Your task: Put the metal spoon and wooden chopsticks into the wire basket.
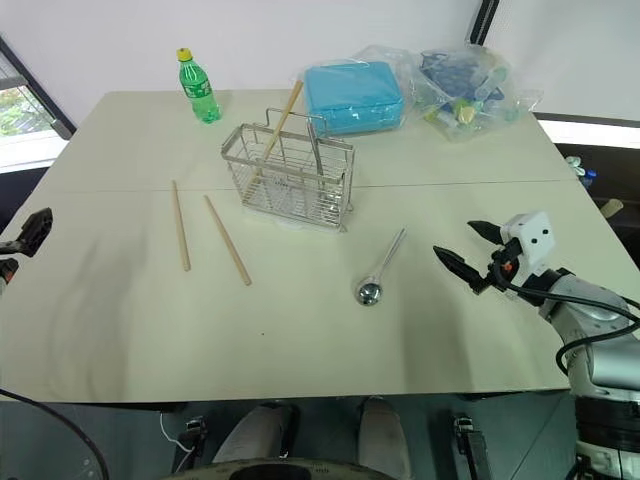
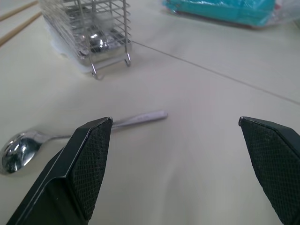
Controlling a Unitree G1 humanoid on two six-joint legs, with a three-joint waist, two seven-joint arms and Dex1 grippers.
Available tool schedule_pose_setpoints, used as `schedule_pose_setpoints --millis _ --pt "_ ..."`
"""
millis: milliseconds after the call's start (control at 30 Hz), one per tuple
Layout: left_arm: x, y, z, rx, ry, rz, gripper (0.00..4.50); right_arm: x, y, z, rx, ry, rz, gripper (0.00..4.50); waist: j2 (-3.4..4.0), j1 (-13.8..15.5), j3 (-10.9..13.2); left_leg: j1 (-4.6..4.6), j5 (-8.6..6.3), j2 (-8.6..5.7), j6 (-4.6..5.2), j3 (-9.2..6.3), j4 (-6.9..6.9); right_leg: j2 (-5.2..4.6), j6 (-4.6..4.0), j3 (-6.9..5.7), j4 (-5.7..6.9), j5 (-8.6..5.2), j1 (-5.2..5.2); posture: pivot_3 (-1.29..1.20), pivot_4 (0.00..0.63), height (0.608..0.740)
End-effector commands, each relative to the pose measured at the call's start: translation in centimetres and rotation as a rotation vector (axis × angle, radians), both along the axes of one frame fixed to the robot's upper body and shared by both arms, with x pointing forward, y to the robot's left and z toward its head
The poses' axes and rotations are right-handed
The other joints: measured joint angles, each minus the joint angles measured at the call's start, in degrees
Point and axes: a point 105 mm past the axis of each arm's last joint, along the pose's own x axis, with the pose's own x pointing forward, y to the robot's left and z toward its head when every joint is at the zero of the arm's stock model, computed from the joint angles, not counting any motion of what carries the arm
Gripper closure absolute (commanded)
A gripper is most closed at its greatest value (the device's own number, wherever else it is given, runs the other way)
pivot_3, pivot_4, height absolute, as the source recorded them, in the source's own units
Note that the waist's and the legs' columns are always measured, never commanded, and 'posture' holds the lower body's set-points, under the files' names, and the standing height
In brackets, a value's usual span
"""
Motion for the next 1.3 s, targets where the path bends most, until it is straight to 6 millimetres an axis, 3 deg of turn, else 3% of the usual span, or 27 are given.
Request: schedule_pose_setpoints --millis 33,133,267,333,433,533,700,867,1100,1300 --pt "0.8 -4.8 2.6 0.042 -0.028 -0.238 0.0 1.2 1.0 1.9 -0.095 -0.051 0.111 0.03 0.02 0.0 0.0 -0.01 0.0 0.0 0.0 0.01 0.05 0.01 -0.01 0.0 0.01 0.01 0.01 0.0 0.15 0.725" --pt "1.2 -10.1 2.8 0.046 0.001 -0.486 0.0 3.0 2.4 3.4 -0.21 -0.08 0.254 0.03 0.11 -0.1 0.1 -0.03 0.01 -0.01 0.0 0.06 0.18 0.01 0.02 0.0 0.0 0.11 0.04 0.0 0.15 0.725" --pt "0.7 -15.6 2.4 0.093 0.061 -0.75 0.0 5.0 4.1 4.3 -0.407 -0.104 0.44 0.03 0.13 -0.7 0.1 0.01 0.01 0.01 0.0 0.15 0.19 0.08 0.06 0.01 0.02 0.14 0.06 0.0 0.15 0.725" --pt "-0.1 -17.8 2.1 0.11 0.092 -0.873 0.0 5.7 4.7 4.3 -0.533 -0.105 0.537 0.03 0.15 -1.4 0.1 -0.02 0.05 0.03 -0.07 0.18 0.17 0.12 0.07 0.01 0.03 0.15 0.04 0.0 0.15 0.725" --pt "-1.0 -19.4 1.6 0.114 0.136 -0.992 0.0 6.3 5.1 3.8 -0.724 -0.084 0.673 0.03 0.15 -1.7 0.1 -0.05 0.22 0.03 -0.38 0.21 0.09 0.11 0.08 0.01 0.0 0.17 0.0 0.0 0.15 0.725" --pt "-1.5 -20.1 1.0 0.102 0.177 -1.052 0.0 6.6 5.6 3.2 -0.934 -0.044 0.826 0.03 0.2 -2.0 0.1 -0.01 0.24 0.03 -0.4 0.28 0.0 0.1 0.09 0.04 0.0 0.17 -0.05 0.0 0.15 0.725" --pt "-1.9 -20.5 0.7 0.083 0.206 -1.084 0.0 6.8 7.5 2.9 -1.104 -0.038 1.019 0.03 0.2 -1.9 0.1 0.03 0.31 0.1 -0.52 0.25 -0.05 0.22 0.04 0.06 0.04 0.19 -0.06 0.0 0.15 0.725" --pt "-2.4 -20.9 0.2 0.08 0.237 -1.103 0.0 6.6 9.2 1.9 -1.182 -0.05 1.151 0.03 0.19 -1.8 0.1 0.03 0.34 0.11 -0.59 0.16 -0.05 0.25 -0.02 0.07 0.1 0.23 -0.1 0.0 0.15 0.725" --pt "-2.8 -21.4 0.4 0.088 0.232 -1.11 0.0 5.7 9.8 -0.4 -1.257 -0.035 1.297 0.03 0.2 -1.8 0.1 0.04 0.35 0.1 -0.6 0.11 -0.05 0.25 -0.04 0.13 0.16 0.25 -0.14 0.0 0.15 0.725" --pt "-2.8 -21.4 0.7 0.078 0.207 -1.084 0.0 5.6 11.5 -0.9 -1.263 -0.066 1.363 0.03 0.2 -2.1 0.1 0.1 0.38 0.12 -0.65 0.13 -0.07 0.28 -0.05 0.22 0.31 0.25 -0.23 0.0 0.15 0.725"
